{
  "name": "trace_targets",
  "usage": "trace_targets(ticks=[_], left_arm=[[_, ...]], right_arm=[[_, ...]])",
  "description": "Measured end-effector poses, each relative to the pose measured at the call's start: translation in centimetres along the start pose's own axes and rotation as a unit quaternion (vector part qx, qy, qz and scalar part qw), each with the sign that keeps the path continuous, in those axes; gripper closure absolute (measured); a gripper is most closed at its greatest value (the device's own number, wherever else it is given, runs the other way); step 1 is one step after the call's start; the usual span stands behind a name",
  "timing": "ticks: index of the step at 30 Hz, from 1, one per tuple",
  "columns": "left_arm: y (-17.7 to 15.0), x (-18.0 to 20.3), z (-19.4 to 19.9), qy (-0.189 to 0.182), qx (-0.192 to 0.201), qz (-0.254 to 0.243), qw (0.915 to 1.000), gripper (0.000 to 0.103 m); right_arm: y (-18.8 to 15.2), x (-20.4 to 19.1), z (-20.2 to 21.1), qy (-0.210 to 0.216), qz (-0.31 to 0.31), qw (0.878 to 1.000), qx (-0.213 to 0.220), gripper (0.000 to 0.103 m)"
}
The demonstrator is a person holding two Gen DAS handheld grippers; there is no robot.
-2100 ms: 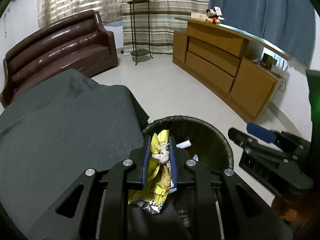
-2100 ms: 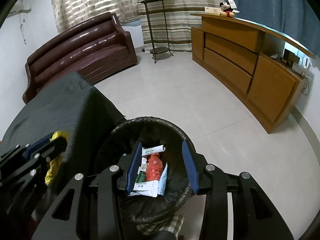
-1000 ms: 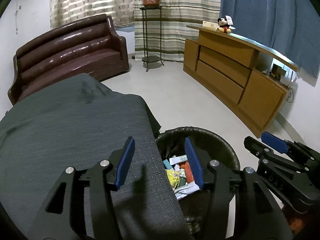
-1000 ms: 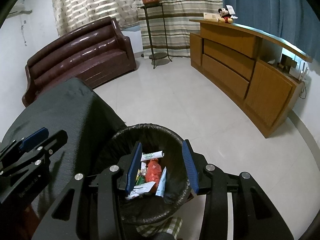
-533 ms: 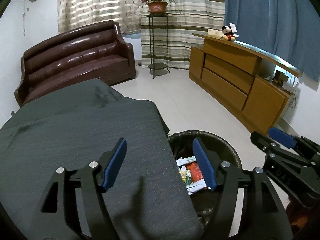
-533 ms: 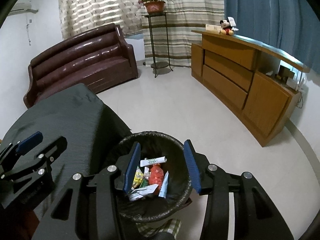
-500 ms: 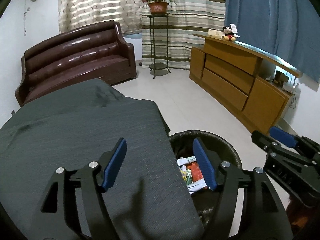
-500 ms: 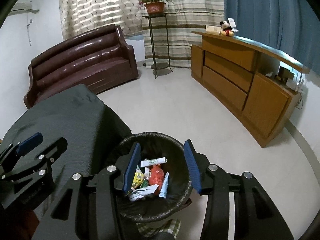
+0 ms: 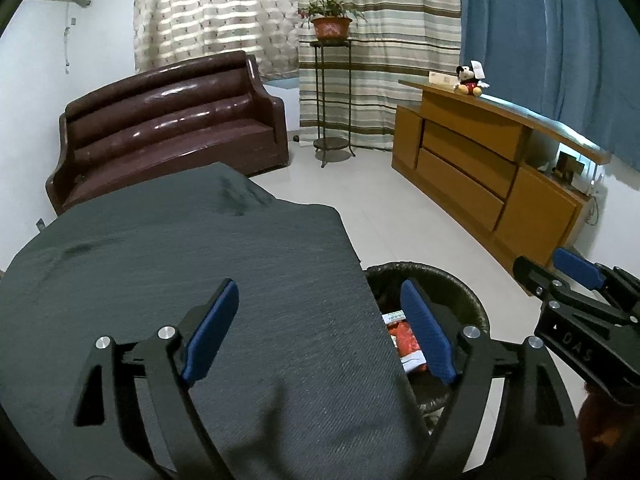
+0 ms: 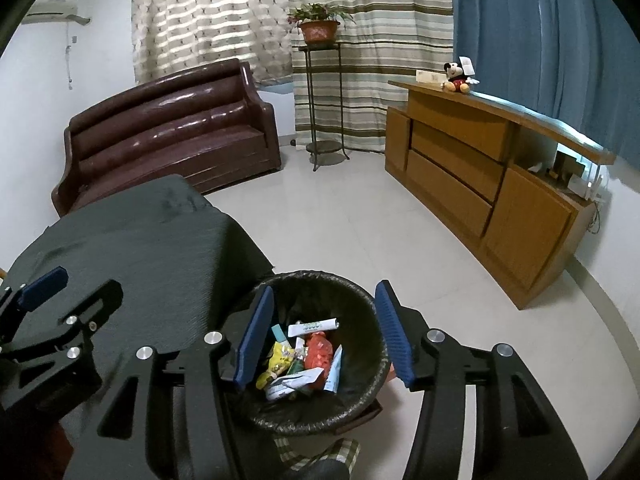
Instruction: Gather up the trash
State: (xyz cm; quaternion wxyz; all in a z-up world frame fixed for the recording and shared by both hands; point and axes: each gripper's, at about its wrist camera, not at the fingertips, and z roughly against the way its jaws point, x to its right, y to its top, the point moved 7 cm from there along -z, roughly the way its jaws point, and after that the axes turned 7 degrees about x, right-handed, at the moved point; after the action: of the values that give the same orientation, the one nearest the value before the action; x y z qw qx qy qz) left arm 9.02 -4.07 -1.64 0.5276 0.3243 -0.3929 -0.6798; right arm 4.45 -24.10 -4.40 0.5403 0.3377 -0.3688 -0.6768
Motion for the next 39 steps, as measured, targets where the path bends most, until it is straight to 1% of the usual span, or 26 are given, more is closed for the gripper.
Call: trace_targets(ticks=[6, 14, 39], left_arm=[[0.0, -0.3, 0.9, 0.000, 0.005, 0.003, 1.0000, 0.021], [0.0, -0.4, 1.1, 0.000, 0.006, 0.005, 1.0000, 0.021], [-0.4, -0.5, 1.7, -0.002, 0.003, 0.008, 1.0000, 0.021]], right_arm=[[0.2, -0.2, 0.7, -0.003, 0.004, 1.000, 0.008, 0.050], [0.2, -0.7, 1.2, -0.002, 0.007, 1.000, 0.015, 0.050], [0.1, -0.8, 1.2, -0.003, 0.008, 1.000, 0.015, 0.049]])
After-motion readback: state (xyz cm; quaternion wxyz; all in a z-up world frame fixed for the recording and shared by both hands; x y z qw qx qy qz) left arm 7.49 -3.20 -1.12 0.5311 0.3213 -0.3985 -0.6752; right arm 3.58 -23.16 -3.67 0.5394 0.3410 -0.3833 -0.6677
